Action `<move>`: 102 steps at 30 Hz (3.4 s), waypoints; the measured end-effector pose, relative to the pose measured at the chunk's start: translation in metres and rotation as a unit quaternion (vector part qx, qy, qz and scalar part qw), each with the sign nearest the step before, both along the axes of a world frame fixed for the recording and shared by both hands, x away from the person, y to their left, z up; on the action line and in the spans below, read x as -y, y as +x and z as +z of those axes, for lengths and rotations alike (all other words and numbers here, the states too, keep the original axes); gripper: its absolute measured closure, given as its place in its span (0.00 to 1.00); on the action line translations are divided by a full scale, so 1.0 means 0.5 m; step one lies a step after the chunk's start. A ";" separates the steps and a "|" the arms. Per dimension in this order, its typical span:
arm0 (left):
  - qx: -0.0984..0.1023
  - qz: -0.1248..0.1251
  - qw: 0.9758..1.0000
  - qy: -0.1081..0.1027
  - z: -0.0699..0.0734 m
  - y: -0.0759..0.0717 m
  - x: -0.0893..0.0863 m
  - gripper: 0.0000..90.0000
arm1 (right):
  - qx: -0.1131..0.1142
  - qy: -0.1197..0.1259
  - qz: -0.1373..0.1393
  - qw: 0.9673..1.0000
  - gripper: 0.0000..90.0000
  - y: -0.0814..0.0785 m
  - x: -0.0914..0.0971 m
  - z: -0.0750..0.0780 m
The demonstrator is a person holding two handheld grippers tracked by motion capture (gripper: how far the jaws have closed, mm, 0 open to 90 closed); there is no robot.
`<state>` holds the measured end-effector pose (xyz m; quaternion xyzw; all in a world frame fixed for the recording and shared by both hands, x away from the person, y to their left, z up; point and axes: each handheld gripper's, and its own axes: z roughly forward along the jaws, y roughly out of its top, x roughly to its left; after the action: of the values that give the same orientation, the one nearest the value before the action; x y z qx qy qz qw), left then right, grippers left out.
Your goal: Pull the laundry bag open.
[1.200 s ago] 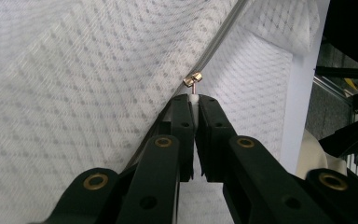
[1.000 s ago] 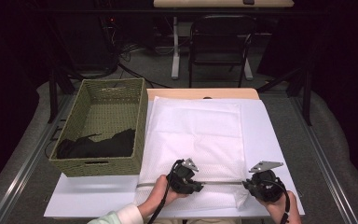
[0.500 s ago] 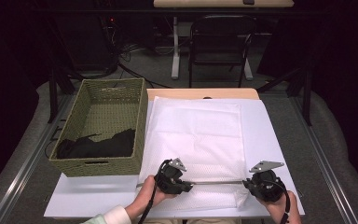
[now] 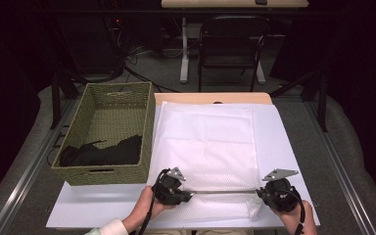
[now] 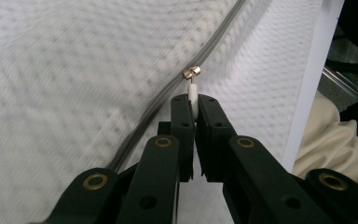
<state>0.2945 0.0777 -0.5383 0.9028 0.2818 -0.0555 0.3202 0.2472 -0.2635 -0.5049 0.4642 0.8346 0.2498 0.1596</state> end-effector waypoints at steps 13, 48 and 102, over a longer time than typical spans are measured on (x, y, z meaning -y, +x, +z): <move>-0.009 0.021 1.000 0.001 0.003 -0.012 -0.058 0.96 | -0.003 -0.002 -0.004 1.000 0.94 0.001 -0.001 -0.001; -0.020 -0.051 0.996 0.073 0.008 0.023 0.015 0.84 | 0.009 0.004 -0.010 1.000 0.94 -0.003 0.005 0.008; 0.091 -0.050 0.987 0.119 0.008 -0.024 -0.005 0.97 | -0.007 0.005 -0.006 1.000 0.94 -0.002 -0.001 0.002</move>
<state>0.2825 0.0802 -0.5344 0.9487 0.2109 0.0453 0.2312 0.2460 -0.2631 -0.5040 0.4716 0.8316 0.2502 0.1528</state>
